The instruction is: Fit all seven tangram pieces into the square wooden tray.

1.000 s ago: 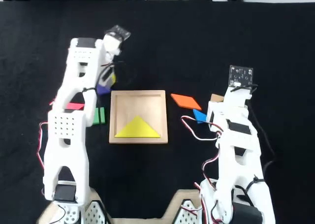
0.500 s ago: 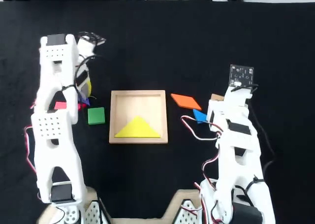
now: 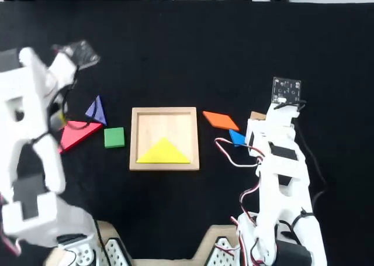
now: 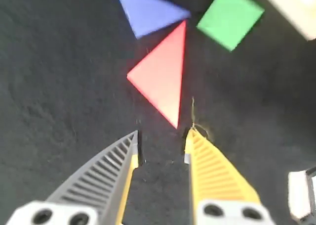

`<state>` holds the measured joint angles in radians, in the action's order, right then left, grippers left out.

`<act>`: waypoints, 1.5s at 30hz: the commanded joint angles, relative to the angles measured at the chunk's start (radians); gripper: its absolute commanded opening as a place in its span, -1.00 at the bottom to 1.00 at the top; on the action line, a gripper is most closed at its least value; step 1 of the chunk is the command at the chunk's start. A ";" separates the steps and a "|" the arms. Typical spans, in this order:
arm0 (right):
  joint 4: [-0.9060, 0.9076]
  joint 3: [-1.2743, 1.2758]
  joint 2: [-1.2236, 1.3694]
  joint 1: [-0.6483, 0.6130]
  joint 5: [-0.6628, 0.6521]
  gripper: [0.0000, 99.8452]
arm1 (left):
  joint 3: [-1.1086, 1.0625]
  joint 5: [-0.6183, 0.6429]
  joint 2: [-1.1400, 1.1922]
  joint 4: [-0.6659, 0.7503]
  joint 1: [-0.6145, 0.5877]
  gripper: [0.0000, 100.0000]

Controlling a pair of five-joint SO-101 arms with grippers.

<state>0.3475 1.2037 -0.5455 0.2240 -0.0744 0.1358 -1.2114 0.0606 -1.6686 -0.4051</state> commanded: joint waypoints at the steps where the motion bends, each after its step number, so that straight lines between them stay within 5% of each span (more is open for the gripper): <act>1: -0.015 -0.002 -0.019 -0.017 -0.002 -0.98 | -0.403 -0.049 -0.175 0.361 -0.102 -0.68; 3: -0.015 -0.002 -0.019 -0.017 -0.002 -0.98 | -0.555 -0.133 -0.216 0.471 -0.105 -0.68; 7: -0.014 -0.001 -0.019 -0.017 -0.002 -0.98 | -0.762 -0.377 -0.325 0.479 -0.065 -0.67; 10: -0.014 -0.001 -0.019 -0.017 -0.002 -0.98 | -0.829 -0.334 -0.374 0.577 -0.016 -0.67; 16: -0.015 -0.001 -0.019 -0.017 -0.002 -0.98 | -0.852 0.009 -0.385 0.804 0.061 -0.68; 20: -0.015 -0.001 -0.019 -0.017 -0.002 -0.98 | -0.854 -0.066 -0.373 0.812 0.054 -0.67; 26: -0.015 -0.001 -0.019 -0.017 -0.002 -0.98 | -0.792 -0.393 -0.322 0.611 0.030 -0.66; 29: -0.015 -0.001 -0.019 -0.017 -0.002 -0.98 | -0.659 -0.473 -0.255 0.470 0.004 -0.46; 31: -0.015 -0.001 -0.019 -0.017 -0.002 -0.98 | -0.552 -0.486 -0.181 0.411 -0.007 -0.33; 45: -0.018 -0.001 -0.019 -0.017 -0.002 -0.98 | -0.105 -0.562 0.253 0.195 -0.010 -0.40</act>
<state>0.3475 1.2098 -0.5455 0.2240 -0.0744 -0.0775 -1.4830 0.2831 -1.4538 -0.3989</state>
